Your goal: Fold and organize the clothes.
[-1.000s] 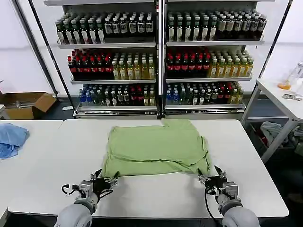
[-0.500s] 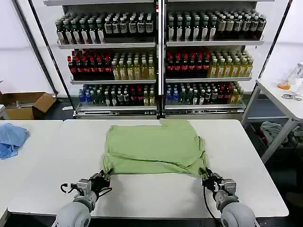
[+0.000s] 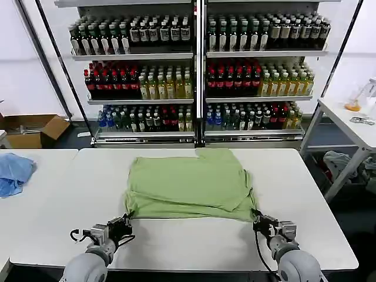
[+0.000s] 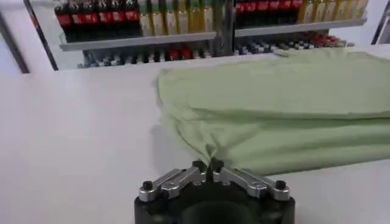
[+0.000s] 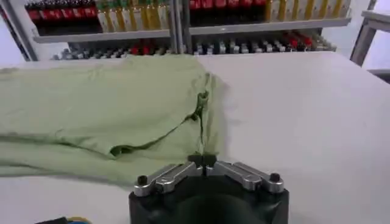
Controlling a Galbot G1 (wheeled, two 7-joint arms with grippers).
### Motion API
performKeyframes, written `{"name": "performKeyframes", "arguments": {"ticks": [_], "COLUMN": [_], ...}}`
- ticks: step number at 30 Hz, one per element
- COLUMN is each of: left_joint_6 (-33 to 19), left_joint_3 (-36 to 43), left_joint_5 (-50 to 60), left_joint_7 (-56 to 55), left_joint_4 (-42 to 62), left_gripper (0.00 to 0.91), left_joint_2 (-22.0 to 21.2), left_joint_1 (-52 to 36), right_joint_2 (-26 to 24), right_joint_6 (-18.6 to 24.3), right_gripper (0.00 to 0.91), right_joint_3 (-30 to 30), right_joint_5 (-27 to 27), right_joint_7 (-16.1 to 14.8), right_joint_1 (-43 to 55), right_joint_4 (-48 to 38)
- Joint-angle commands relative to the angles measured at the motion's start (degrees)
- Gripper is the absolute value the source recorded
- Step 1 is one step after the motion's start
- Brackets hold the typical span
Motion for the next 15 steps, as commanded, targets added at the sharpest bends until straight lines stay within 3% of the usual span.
{"name": "performKeyframes", "arguments": {"ticks": [1, 10, 15], "left_joint_6": [0.12, 0.74, 0.73], "left_joint_3": [-1.26, -2.71, -3.40], "left_joint_5": [-0.33, -0.73, -0.25], "left_joint_7": [1.84, 3.17, 3.75], "left_joint_4": [-4.59, -13.53, -15.85], "left_gripper": [0.060, 0.050, 0.050], "left_joint_2": [3.11, 7.48, 9.05], "left_joint_1": [3.85, 14.30, 18.05], "right_joint_2": [-2.66, -6.42, -5.77], "right_joint_6": [-0.38, -0.92, -0.97], "right_gripper": [0.000, 0.000, 0.000], "right_joint_3": [3.59, 11.58, 14.42], "right_joint_5": [1.22, 0.30, -2.06], "right_joint_7": [0.22, 0.09, -0.04], "right_joint_1": [-3.92, -19.95, -28.84], "right_joint_4": [5.48, 17.20, 21.87]}}
